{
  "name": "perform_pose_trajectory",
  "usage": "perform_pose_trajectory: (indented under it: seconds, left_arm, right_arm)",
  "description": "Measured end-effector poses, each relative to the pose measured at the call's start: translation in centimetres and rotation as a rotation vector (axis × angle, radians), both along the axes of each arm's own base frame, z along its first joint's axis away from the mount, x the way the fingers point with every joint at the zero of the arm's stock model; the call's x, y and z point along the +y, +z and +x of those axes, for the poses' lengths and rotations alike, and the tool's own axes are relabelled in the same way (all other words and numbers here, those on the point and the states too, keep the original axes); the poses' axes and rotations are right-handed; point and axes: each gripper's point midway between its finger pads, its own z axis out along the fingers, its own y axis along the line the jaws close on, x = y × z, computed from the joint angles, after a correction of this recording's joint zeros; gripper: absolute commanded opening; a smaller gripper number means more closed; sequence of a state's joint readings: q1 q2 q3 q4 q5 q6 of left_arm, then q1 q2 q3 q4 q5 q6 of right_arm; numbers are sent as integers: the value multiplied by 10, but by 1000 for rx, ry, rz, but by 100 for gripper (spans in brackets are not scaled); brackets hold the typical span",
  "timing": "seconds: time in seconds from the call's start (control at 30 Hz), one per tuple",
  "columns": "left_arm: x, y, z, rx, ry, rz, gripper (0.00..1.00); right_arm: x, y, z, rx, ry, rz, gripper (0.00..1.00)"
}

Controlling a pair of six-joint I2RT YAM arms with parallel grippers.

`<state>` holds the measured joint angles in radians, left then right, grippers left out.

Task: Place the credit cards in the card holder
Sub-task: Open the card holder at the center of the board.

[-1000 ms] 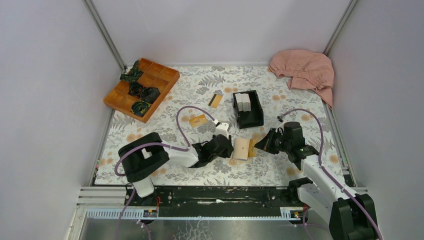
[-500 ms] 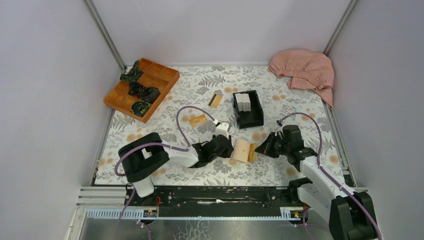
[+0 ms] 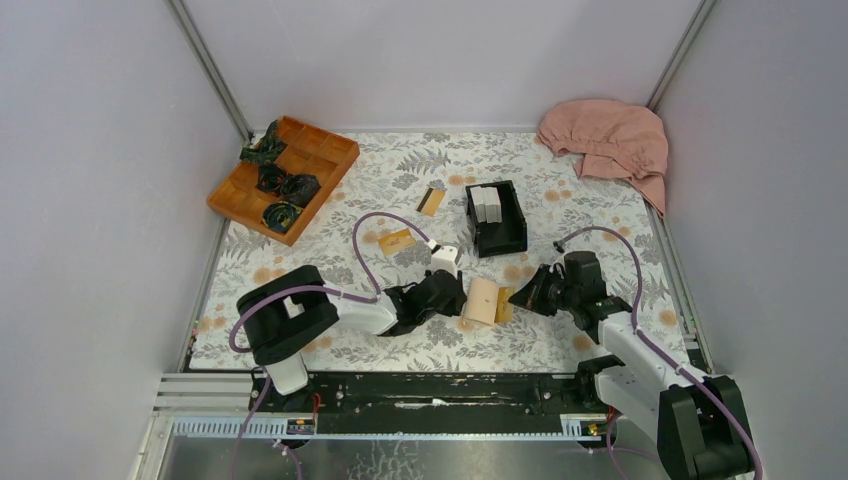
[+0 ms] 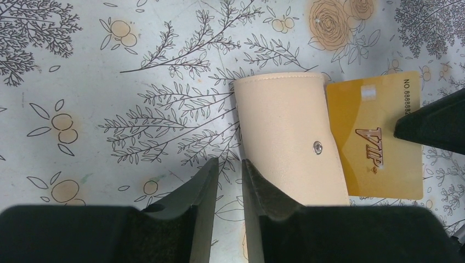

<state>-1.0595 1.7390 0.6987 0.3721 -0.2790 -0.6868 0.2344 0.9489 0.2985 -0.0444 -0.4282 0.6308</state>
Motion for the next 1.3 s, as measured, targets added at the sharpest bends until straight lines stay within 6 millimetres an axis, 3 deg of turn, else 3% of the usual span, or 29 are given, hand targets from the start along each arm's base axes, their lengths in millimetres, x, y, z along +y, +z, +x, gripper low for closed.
perform_pose_trajectory:
  seconds: [0.4,0.7,1.3]
  left_arm:
    - [-1,-1,-2,-3,10,-4,29]
    - [-5,-1,-6,-9,4,-10,29]
    - [-9,-1,-9,-5,0,-20,29]
  right_arm:
    - [0,10,4,-26,-51,31,0]
    - [-1,-2,-3,8,-81,52,0]
    - [-6,6,-6,-10,-94,35,0]
